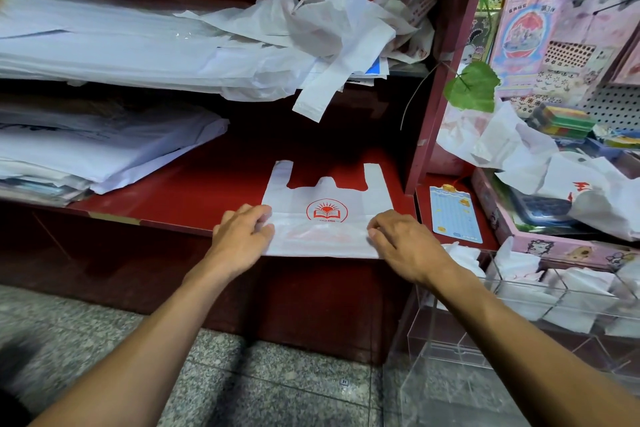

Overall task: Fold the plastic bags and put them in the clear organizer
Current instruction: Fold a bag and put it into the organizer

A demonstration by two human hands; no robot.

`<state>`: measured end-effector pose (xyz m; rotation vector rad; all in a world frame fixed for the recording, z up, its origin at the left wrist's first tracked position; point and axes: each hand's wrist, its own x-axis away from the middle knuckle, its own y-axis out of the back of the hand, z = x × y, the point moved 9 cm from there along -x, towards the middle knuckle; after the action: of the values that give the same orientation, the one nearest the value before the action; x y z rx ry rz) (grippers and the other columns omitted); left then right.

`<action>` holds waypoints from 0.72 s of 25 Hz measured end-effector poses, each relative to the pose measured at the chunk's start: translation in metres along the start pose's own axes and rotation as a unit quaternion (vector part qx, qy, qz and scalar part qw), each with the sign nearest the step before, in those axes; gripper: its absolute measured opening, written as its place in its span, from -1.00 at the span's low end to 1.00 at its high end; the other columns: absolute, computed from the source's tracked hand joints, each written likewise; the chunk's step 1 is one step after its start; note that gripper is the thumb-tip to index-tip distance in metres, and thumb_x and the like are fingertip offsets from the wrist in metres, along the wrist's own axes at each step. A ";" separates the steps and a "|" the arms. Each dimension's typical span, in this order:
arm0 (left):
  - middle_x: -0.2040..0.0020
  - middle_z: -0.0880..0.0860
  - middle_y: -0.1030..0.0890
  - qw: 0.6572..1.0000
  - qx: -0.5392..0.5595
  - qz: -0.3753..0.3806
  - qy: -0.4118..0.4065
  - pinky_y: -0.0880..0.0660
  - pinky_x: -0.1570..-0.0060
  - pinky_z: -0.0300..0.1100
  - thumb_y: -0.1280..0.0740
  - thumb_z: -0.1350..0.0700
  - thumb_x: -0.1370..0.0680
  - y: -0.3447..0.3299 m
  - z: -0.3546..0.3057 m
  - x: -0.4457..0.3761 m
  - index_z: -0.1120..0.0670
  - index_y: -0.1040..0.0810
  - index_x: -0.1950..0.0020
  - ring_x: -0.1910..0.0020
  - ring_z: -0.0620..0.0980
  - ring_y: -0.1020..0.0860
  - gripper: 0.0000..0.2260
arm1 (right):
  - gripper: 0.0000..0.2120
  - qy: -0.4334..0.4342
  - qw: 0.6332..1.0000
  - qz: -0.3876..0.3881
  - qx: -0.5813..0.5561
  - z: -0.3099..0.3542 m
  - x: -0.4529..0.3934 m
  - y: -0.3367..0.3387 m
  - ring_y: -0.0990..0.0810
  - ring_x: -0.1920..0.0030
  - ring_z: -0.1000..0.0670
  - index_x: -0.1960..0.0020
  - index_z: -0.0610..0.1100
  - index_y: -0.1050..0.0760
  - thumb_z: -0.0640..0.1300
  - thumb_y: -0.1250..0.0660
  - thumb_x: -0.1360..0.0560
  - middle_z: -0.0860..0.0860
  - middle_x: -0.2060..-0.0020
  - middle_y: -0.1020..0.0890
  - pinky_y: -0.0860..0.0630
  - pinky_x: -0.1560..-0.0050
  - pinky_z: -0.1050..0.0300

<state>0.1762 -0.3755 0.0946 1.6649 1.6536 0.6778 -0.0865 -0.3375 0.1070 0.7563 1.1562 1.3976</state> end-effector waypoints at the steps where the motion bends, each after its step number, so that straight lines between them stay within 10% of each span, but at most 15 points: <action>1: -0.12 -0.12 -0.44 0.999 -0.045 -0.007 -0.007 -0.20 -0.15 -0.13 -0.24 0.01 -0.61 -0.002 -0.003 -0.003 -0.07 -0.49 -0.32 -0.18 -0.03 -0.30 -0.72 | -0.76 -0.002 1.000 0.005 0.018 0.000 -0.002 -0.003 -0.51 -0.10 -0.10 -0.14 -0.06 -0.50 0.00 -0.13 -0.63 -0.01 -0.12 -0.54 -0.47 -0.09 -0.06; 10: -0.01 -0.12 -0.49 0.998 0.056 0.023 0.012 -0.46 -0.18 0.04 -0.52 0.03 -0.40 -0.002 0.010 -0.033 -0.06 -0.59 0.19 -0.13 0.04 -0.49 -0.88 | -0.45 -0.072 0.996 0.044 -0.005 -0.025 -0.023 0.001 -0.40 -0.28 -0.12 -0.39 -0.03 -0.43 0.14 -0.32 -0.45 -0.05 -0.27 -0.49 -0.36 -0.30 -0.04; 18: 0.13 -0.04 -0.65 0.992 0.113 -0.050 0.026 -0.52 0.04 -0.02 -0.43 0.11 -0.50 0.007 0.013 -0.032 0.02 -0.62 0.24 0.08 0.02 -0.61 -0.89 | -0.88 -0.115 0.987 -0.066 -0.086 -0.035 -0.031 0.011 -0.58 0.01 -0.11 0.05 -0.14 -0.56 -0.11 -0.31 -0.51 -0.03 0.07 -0.61 -0.51 -0.02 0.01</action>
<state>0.1885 -0.4082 0.0951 1.7179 1.8968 0.5029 -0.1172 -0.3741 0.1114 0.6847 0.8781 1.2473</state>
